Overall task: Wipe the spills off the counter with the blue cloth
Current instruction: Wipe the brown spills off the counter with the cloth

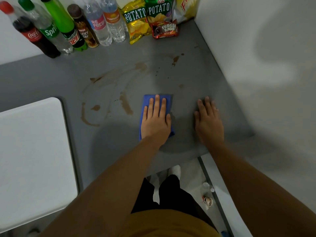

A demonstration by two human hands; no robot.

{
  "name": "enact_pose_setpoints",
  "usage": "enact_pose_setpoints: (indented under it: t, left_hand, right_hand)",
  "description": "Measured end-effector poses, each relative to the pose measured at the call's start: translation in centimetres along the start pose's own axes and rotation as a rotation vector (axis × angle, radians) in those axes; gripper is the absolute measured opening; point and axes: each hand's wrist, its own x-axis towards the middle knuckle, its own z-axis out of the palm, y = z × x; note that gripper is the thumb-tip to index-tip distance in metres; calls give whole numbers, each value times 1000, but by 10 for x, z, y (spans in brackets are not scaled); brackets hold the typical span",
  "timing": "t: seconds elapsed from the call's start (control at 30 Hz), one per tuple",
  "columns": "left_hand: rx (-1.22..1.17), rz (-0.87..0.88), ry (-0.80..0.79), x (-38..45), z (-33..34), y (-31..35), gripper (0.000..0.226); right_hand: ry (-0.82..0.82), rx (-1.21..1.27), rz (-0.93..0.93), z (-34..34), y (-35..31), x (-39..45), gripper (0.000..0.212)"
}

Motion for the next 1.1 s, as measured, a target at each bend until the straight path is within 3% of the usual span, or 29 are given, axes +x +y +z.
enact_pose_setpoints:
  t: [0.2, 0.5, 0.73, 1.1]
  left_hand:
    - [-5, 45, -7, 32, -13, -23, 62]
    - [-16, -106, 34, 15, -23, -89, 61]
    - [21, -93, 36, -25, -11, -75, 63]
    - [2, 12, 3, 18, -20, -76, 62]
  right_hand:
    - [-70, 20, -52, 11, -35, 0, 55]
    - [-87, 13, -16, 13, -43, -3, 56]
    - [-78, -19, -6, 17, -46, -3, 56]
    - [-59, -32, -1, 19, -47, -3, 55]
